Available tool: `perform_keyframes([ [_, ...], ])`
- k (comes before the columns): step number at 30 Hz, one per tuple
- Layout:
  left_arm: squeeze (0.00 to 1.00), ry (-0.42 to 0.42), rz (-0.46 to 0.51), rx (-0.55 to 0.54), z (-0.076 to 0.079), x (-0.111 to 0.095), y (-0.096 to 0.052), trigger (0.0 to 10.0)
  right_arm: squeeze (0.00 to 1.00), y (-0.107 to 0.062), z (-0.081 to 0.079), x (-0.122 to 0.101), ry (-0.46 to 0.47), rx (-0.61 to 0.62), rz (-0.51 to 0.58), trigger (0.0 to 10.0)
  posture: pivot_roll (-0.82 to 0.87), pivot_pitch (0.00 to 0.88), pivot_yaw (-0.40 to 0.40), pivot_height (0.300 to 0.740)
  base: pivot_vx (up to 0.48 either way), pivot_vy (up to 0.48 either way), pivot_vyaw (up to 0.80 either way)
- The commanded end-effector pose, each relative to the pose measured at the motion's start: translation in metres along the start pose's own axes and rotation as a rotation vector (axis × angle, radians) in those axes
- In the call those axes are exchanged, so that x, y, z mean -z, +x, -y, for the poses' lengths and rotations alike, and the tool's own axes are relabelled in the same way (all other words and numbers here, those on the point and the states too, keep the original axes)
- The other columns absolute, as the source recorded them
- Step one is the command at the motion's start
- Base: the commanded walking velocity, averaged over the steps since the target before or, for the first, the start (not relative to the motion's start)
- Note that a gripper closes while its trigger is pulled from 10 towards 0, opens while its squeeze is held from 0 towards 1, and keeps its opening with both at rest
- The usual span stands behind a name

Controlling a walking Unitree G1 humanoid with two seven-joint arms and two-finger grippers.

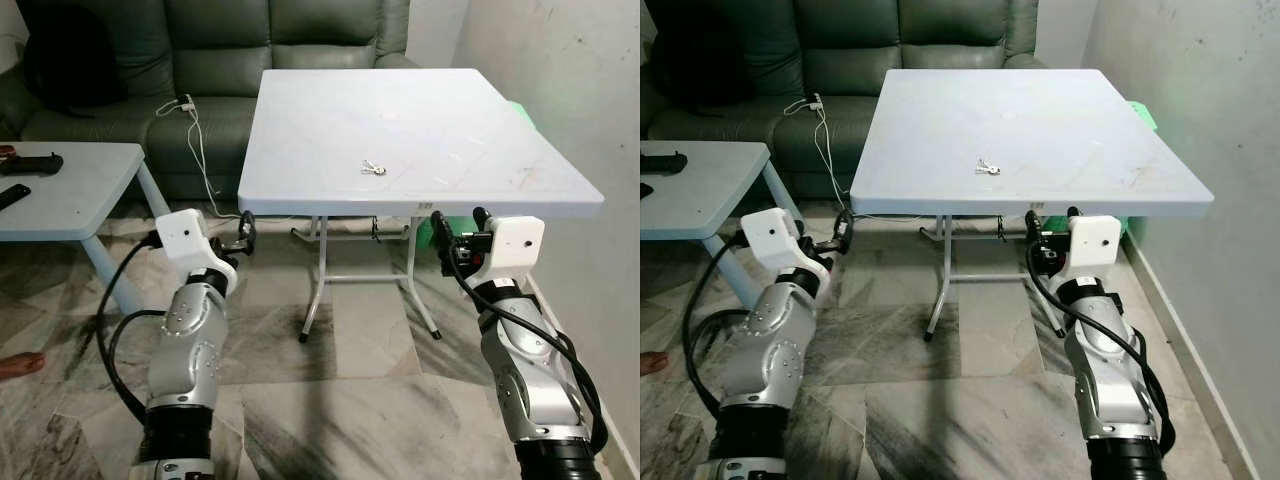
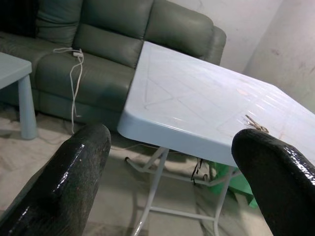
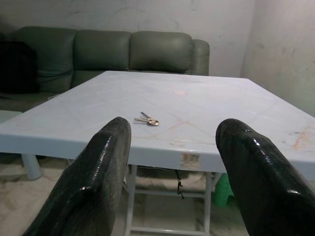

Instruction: Hang keys on a hook

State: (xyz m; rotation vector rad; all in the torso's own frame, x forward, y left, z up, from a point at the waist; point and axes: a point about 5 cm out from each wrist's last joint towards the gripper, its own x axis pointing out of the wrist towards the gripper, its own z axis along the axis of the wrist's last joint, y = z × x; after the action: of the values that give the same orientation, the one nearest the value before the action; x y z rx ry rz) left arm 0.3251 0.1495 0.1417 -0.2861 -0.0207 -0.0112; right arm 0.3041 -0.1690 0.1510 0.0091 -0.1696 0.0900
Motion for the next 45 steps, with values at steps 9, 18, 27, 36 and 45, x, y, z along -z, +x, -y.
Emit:
perform_keyframes([
  [9,0.00,-0.007,0.009,0.016,0.0018,-0.0042,0.0018,10.0,0.00,0.0013,0.0044,-0.0032,-0.003,0.008,0.004,10.0,-0.02,0.019,-0.038,0.740,0.027,0.000,0.00],
  [18,0.00,-0.011,0.018,0.011,0.0004,-0.0056,0.0014,10.0,0.00,0.0006,0.0027,-0.0029,-0.002,0.006,0.005,10.0,-0.01,0.017,-0.037,0.740,0.253,0.000,0.00],
  [27,0.00,-0.008,0.016,0.014,0.0012,-0.0054,0.0024,10.0,0.00,0.0017,0.0014,-0.0027,-0.001,0.000,0.005,10.0,-0.01,0.008,-0.037,0.740,0.256,0.000,0.00],
  [36,0.00,-0.007,0.020,0.018,0.0016,-0.0059,0.0028,10.0,0.00,0.0023,0.0001,-0.0024,0.000,-0.006,0.004,10.0,-0.01,0.000,-0.037,0.740,0.266,0.000,0.00],
  [45,0.00,-0.007,0.021,0.021,0.0030,-0.0064,0.0033,10.0,0.00,0.0024,0.0001,-0.0027,-0.001,-0.008,0.004,10.0,-0.01,0.000,-0.036,0.740,0.298,0.000,0.00],
])
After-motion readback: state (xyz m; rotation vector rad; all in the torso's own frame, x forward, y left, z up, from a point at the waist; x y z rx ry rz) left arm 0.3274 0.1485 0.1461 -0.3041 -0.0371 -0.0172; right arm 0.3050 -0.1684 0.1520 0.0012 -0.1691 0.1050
